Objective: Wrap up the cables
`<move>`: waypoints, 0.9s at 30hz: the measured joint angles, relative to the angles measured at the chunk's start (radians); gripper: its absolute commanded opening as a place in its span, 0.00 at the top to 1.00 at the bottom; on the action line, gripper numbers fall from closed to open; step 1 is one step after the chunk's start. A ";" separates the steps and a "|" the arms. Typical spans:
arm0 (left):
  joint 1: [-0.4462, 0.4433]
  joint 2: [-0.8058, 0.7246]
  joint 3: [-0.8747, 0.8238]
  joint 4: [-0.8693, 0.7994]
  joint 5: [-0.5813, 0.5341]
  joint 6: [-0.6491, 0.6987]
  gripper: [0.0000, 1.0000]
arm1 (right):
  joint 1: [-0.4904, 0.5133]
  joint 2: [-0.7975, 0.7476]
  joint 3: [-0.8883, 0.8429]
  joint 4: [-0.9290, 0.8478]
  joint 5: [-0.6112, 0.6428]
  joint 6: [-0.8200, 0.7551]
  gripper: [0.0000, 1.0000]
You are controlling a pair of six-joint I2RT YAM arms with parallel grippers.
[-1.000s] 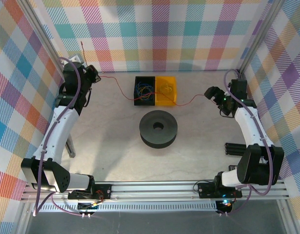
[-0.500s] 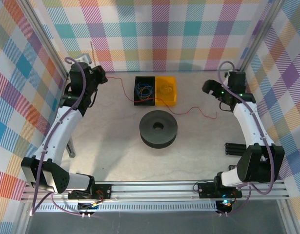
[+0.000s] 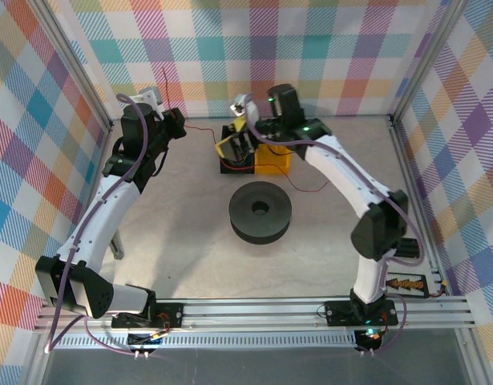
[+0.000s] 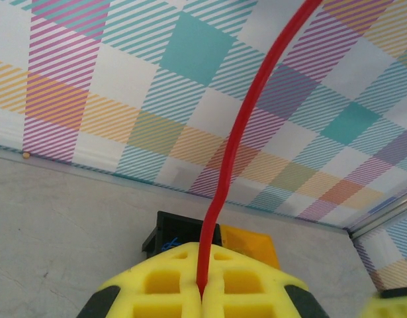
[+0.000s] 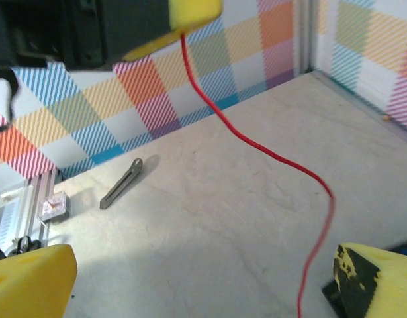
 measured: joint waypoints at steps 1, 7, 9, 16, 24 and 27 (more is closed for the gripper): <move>0.000 -0.002 -0.008 0.007 0.000 0.000 1.00 | 0.017 0.033 0.013 0.011 0.000 -0.024 0.02; 0.000 -0.004 -0.053 0.018 0.003 0.000 1.00 | 0.083 0.154 0.100 0.042 0.030 -0.110 0.06; 0.000 -0.006 -0.061 0.023 0.005 0.000 1.00 | 0.098 0.165 0.122 0.051 0.055 -0.130 0.07; 0.000 -0.034 -0.079 0.063 0.027 0.013 1.00 | 0.117 0.167 0.136 0.089 0.106 -0.199 0.09; 0.000 -0.042 -0.087 0.067 0.019 0.026 1.00 | 0.133 0.165 0.126 0.081 0.144 -0.281 0.07; 0.000 -0.042 -0.087 0.049 0.010 0.026 1.00 | 0.134 0.156 0.128 0.013 0.133 -0.310 0.07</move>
